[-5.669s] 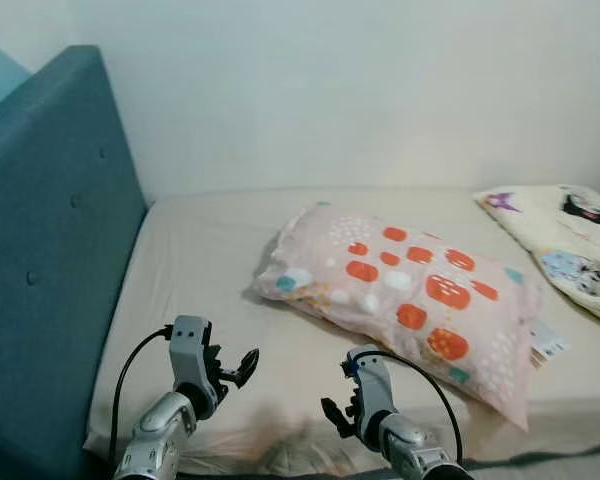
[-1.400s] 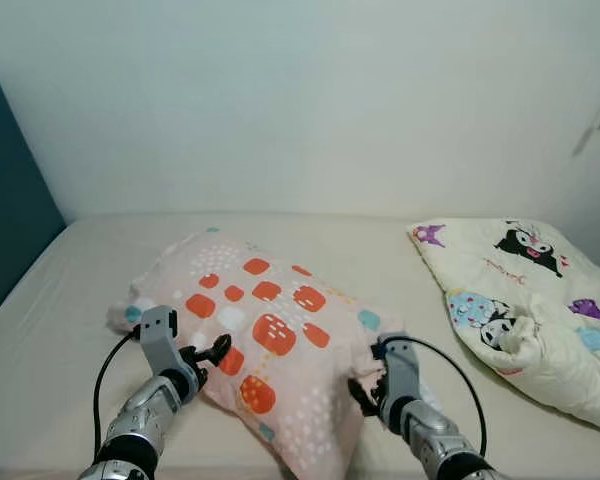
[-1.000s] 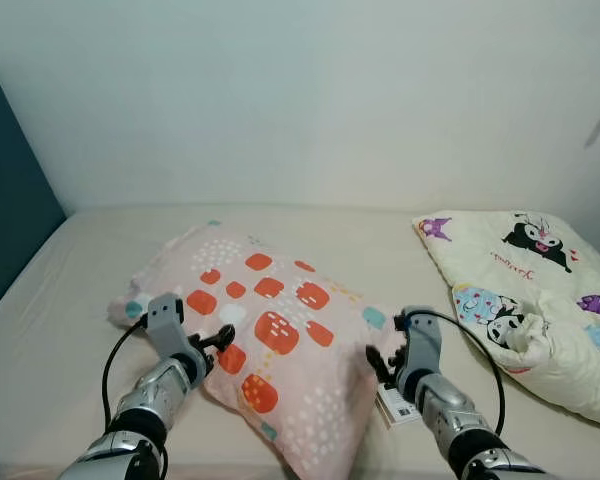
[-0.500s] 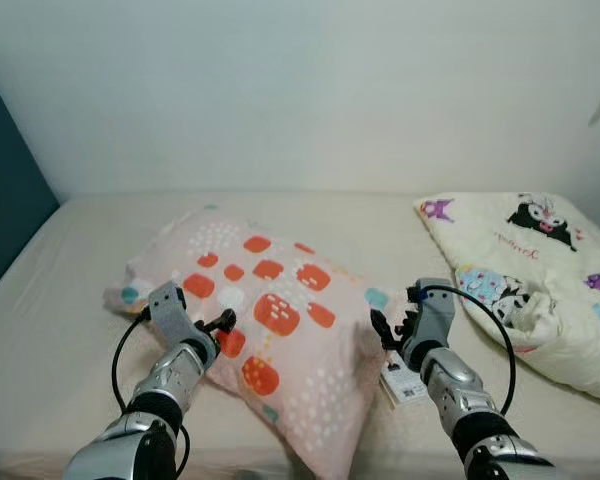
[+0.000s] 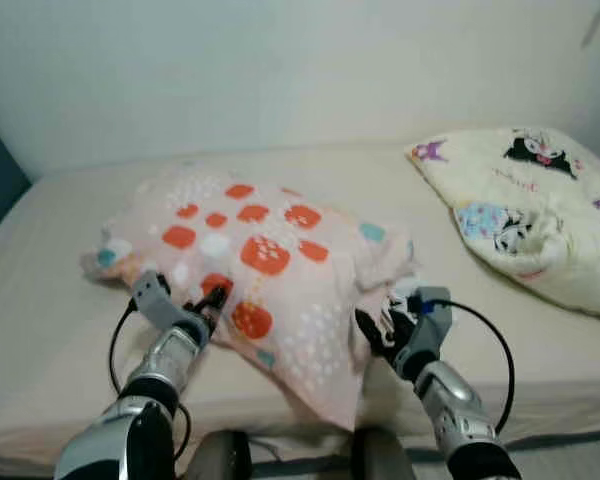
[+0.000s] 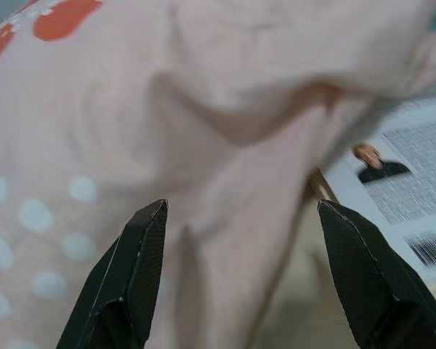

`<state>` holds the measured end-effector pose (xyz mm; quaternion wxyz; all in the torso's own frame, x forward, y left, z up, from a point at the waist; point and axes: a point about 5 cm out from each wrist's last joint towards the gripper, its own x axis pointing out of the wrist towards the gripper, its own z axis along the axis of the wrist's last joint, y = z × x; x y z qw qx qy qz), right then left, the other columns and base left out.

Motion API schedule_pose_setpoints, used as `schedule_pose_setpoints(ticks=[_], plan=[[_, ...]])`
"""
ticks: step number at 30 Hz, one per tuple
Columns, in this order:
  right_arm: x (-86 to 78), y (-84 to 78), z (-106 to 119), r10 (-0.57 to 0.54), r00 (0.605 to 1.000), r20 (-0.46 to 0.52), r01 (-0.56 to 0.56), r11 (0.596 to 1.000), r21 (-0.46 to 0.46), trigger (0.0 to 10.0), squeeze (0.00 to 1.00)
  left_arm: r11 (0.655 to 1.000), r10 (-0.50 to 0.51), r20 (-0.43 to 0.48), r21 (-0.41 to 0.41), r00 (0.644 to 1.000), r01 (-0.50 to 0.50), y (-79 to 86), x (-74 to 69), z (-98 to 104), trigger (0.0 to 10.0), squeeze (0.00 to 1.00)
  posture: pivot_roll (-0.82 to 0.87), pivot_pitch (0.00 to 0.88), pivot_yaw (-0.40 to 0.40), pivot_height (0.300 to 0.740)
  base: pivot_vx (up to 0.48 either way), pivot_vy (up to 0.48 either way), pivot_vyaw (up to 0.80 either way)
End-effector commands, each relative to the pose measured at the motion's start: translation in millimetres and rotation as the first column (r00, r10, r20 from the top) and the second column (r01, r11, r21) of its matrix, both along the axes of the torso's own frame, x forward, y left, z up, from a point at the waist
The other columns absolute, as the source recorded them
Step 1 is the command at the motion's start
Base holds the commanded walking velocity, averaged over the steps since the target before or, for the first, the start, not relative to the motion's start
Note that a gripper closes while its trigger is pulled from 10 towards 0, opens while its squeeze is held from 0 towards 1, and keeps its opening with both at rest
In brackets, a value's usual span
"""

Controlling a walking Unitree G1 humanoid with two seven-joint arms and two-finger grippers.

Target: Clean up the room

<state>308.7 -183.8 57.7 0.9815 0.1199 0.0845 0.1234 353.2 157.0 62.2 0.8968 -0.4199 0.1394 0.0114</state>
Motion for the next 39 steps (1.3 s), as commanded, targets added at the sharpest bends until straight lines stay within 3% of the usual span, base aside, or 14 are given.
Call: schedule_pose_setpoints(ticks=[1, 7, 8, 13, 19, 20, 21, 28, 32, 33, 35, 36, 37, 39], plan=[[-8.4, 6.2, -0.1, 0.031, 1.000, 0.002, -0.032, 0.998, 0.051, 10.0, 0.00, 0.993, -0.041, 0.073, -0.105, 0.996, 0.049, -13.0, 6.2, 11.2, 10.0, 0.00, -0.17, 0.200, 0.044, 0.555, 0.000, 0.000, 0.00], [-17.8, 13.7, 4.6, 0.067, 0.998, 0.023, -0.069, 0.993, 0.101, 10.0, 0.00, 0.982, -0.022, 0.108, -0.184, 0.994, 0.042, -18.3, 10.3, 18.6, 10.0, 0.00, -0.18, 0.225, 0.050, 0.535, 0.000, 0.000, 0.00], [-22.8, 18.7, 7.4, 0.086, 0.996, 0.034, -0.090, 0.987, 0.130, 10.0, 0.00, 0.973, 0.007, 0.115, -0.231, 0.993, 0.019, -18.1, 12.0, 21.3, 10.0, 0.00, -0.18, 0.245, 0.053, 0.525, 0.000, 0.000, 0.00], [-26.4, 22.5, 10.0, 0.097, 0.994, 0.040, -0.102, 0.983, 0.155, 10.0, 0.00, 0.963, 0.025, 0.128, -0.269, 0.991, 0.011, -17.9, 13.0, 23.4, 10.0, 0.00, -0.18, 0.253, 0.053, 0.515, 0.000, 0.000, 0.00], [-34.1, 31.5, 18.7, 0.121, 0.992, 0.042, -0.126, 0.974, 0.187, 10.0, 0.00, 0.945, 0.092, 0.203, -0.328, 0.975, -0.021, -5.7, 17.9, 34.8, 10.0, 0.00, -0.19, 0.274, 0.053, 0.490, 0.000, 0.000, 0.00], [-36.2, 32.3, 20.3, 0.124, 0.992, 0.037, -0.129, 0.973, 0.191, 10.0, 0.00, 0.941, 0.117, 0.209, -0.336, 0.971, -0.041, -1.0, 19.5, 37.7, 10.0, 0.55, -0.19, 0.279, 0.050, 0.485, 0.000, 0.000, 0.00], [-37.7, 33.4, 21.3, 0.130, 0.991, 0.034, -0.134, 0.971, 0.196, 10.0, 0.00, 0.932, 0.151, 0.214, -0.355, 0.965, -0.067, 4.6, 21.9, 42.2, 10.0, 1.00, -0.19, 0.281, 0.050, 0.480, 0.000, 0.000, 0.00], [-41.2, 37.0, 25.2, 0.141, 0.990, 0.029, -0.144, 0.968, 0.207, 10.0, 0.00, 0.895, 0.223, 0.264, -0.437, 0.938, -0.090, 15.0, 31.5, 63.3, 10.0, 1.00, -0.20, 0.288, 0.044, 0.455, 0.000, 0.000, 0.00], [-42.7, 38.1, 27.3, 0.141, 0.990, 0.030, -0.144, 0.966, 0.216, 10.0, 0.00, 0.897, 0.164, 0.316, -0.441, 0.935, -0.008, -0.8, 39.9, 80.7, 10.0, 1.00, -0.20, 0.291, 0.045, 0.440, 0.000, 0.000, 0.00], [-42.9, 37.7, 28.9, 0.131, 0.991, 0.033, -0.135, 0.966, 0.222, 10.0, 0.00, 0.904, 0.125, 0.329, -0.426, 0.936, 0.029, -9.7, 41.4, 84.0, 10.0, 0.10, -0.20, 0.291, 0.046, 0.440, 0.000, 0.000, 0.00], [-43.1, 37.2, 30.0, 0.123, 0.992, 0.035, -0.127, 0.966, 0.226, 10.0, 0.00, 0.909, 0.100, 0.334, -0.415, 0.937, 0.051, -15.1, 42.0, 85.1, 10.0, 0.10, -0.20, 0.291, 0.046, 0.440, 0.000, 0.000, 0.00], [-43.1, 36.9, 30.6, 0.123, 0.992, 0.036, -0.128, 0.967, 0.220, 10.0, 0.00, 0.916, 0.041, 0.346, -0.387, 0.937, 0.103, -27.7, 41.6, 85.4, 8.2, 0.00, -0.21, 0.288, 0.050, 0.440, 0.000, 0.000, 0.00], [-43.0, 36.9, 30.8, 0.124, 0.992, 0.036, -0.128, 0.967, 0.221, 10.0, 0.00, 0.915, 0.022, 0.353, -0.384, 0.935, 0.124, -32.2, 41.1, 85.1, 0.0, 0.00, -0.21, 0.288, 0.050, 0.440, 0.000, 0.000, 0.00], [-42.9, 36.9, 31.1, 0.123, 0.992, 0.037, -0.128, 0.967, 0.222, 10.0, 0.00, 0.915, 0.003, 0.361, -0.378, 0.932, 0.143, -36.0, 40.6, 85.0, 0.0, 0.00, -0.21, 0.286, 0.050, 0.440, 0.000, 0.000, 0.00]])
